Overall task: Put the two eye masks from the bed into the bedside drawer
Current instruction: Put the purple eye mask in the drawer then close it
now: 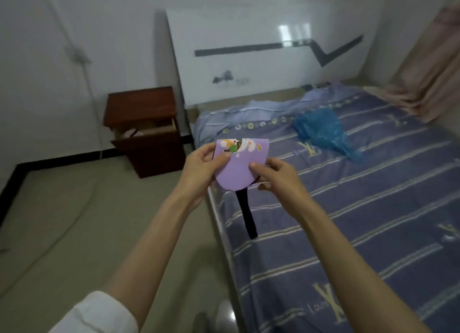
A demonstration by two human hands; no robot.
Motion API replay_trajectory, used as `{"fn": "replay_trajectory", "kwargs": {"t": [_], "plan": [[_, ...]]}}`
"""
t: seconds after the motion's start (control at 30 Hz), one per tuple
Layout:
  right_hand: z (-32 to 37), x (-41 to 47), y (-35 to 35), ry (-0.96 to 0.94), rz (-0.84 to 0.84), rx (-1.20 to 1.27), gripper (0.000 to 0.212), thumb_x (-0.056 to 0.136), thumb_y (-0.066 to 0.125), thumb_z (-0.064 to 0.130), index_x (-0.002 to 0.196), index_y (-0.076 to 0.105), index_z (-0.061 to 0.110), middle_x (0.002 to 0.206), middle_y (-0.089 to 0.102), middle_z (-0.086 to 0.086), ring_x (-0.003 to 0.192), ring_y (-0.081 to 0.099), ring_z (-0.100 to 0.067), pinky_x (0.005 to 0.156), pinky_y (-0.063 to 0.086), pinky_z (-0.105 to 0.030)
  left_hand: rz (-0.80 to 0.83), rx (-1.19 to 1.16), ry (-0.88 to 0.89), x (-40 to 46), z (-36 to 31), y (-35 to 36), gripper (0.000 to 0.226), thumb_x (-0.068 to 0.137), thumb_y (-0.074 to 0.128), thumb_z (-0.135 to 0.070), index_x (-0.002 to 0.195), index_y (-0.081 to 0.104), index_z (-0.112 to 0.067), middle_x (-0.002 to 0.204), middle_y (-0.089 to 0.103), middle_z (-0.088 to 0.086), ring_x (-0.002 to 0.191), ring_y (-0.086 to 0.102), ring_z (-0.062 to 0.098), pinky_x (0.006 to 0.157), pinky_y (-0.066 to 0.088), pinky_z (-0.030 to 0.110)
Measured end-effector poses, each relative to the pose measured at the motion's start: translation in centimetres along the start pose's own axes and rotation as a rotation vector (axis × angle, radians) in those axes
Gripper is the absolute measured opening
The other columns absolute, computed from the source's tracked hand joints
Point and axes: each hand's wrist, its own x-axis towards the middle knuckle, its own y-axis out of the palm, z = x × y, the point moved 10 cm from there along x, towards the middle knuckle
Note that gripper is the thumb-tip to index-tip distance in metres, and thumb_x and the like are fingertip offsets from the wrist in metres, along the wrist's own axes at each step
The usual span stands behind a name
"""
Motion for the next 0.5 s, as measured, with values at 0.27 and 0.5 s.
{"fn": "replay_trajectory", "kwargs": {"t": [0.27,0.5], "plan": [[5.7,7.8,17.1,-0.07,0.13,0.097,0.016,0.084,0.058,0.006,0.099,0.063,0.004,0.105,0.068,-0.023,0.086,0.065,-0.025,0.08,0.056,-0.039,-0.226,0.044,0.005,2.4,-2.1,-17.2,0.039,0.085,0.06,-0.023,0.121,0.051,-0.012,0.102,0.067,0.003,0.093,0.066,0.016,0.073,0.057,0.027],[7.6,14.9,28.0,-0.039,0.112,0.27,0.017,0.086,0.054,0.005,0.103,0.06,0.005,0.114,0.064,-0.016,0.09,0.064,-0.019,0.054,0.054,-0.016,-0.302,0.143,-0.056,7.0,-2.0,-27.4,0.019,0.081,0.065,-0.027,0.094,0.06,-0.014,0.095,0.068,0.01,0.086,0.064,0.019,0.077,0.052,0.028]]}}
